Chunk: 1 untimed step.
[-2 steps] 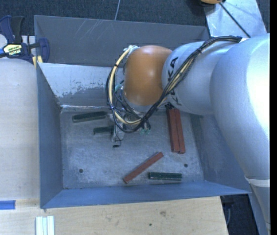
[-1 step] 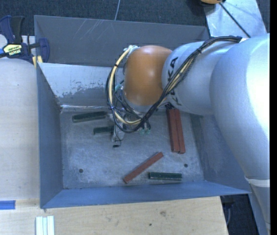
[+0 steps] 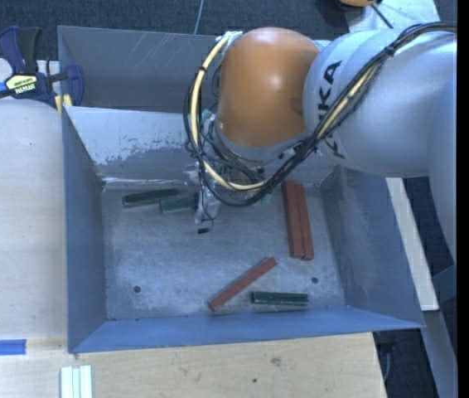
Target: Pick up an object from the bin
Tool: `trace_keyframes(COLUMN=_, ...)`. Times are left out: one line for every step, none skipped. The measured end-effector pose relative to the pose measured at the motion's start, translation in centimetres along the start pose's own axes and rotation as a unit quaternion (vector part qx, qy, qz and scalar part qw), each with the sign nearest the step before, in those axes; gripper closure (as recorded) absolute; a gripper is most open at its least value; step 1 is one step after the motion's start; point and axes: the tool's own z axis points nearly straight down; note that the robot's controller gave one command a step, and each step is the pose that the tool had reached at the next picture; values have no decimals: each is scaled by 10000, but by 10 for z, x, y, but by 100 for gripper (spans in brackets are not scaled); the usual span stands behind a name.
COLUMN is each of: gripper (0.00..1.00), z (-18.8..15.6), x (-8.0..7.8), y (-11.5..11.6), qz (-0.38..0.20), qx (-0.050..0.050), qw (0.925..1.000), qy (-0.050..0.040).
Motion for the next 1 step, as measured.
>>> trace_keyframes(gripper=100, z=0, x=0, y=0, qz=3, qx=-1, qw=10000, qy=1)
